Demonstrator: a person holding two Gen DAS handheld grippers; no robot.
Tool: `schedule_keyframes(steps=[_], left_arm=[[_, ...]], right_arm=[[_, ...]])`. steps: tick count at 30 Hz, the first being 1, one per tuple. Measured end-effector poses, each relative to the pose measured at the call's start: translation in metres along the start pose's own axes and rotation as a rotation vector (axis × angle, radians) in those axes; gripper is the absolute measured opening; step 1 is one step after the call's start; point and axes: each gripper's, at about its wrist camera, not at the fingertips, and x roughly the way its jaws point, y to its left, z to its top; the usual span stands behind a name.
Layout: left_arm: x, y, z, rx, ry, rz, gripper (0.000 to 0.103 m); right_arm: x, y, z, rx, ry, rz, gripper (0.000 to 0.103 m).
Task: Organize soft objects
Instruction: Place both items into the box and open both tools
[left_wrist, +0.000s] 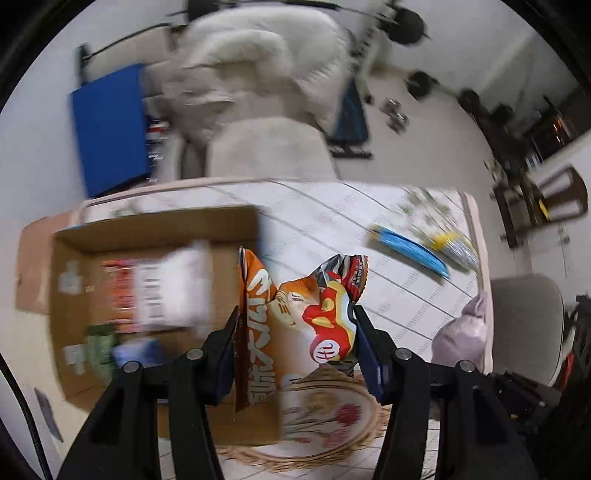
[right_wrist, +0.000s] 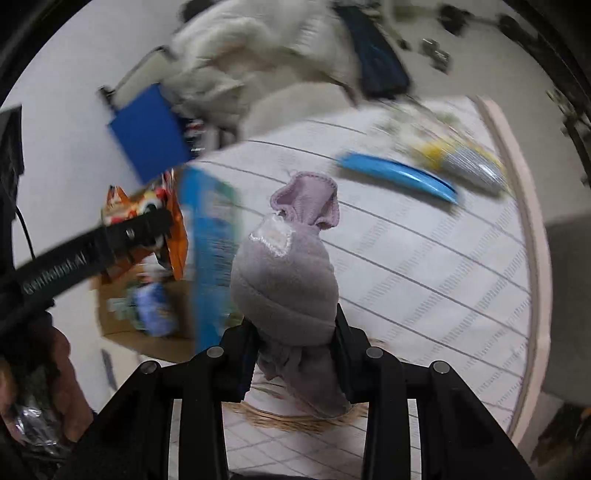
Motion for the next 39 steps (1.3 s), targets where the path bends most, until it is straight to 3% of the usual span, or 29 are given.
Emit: schedule_keyframes(steps=[6,12,19,26,28,29,32,39], left_arm=[[-0.022,0.124,0.006,-0.117,-0.02,0.109,0.053],[0.016,0.221,0.018,-0.231,0.06,0.145,0.053],[0.064,0.256,0.024,-0.257,0.156,0.165,0.053],[0.097,0.263,0.029,-0.233,0.257,0.188,0.058],[0.102,0.266,0.029,-0.262,0.284,0.165,0.058],[0.1,0.266,0.03,-0.268,0.279,0.144,0.059],[0.095,0.259,0.034,-0.232,0.245,0.159,0.066],[0.076,0.256,0.038,-0.214,0.186,0.151,0.095]], right_arm=[[0.033,0.111,0.034,-0.119,0.026,0.025,0.038],[0.101,0.177,0.067,-0.14,0.102,-0.051,0.038],[0.156,0.192,0.083,-0.124,0.151,-0.154,0.038],[0.178,0.191,0.091,-0.12,0.16,-0.235,0.039],[0.184,0.194,0.095,-0.144,0.173,-0.282,0.047],[0.186,0.195,0.096,-0.15,0.185,-0.299,0.063],[0.184,0.198,0.098,-0.149,0.18,-0.278,0.086],[0.169,0.205,0.094,-0.158,0.16,-0.244,0.103]])
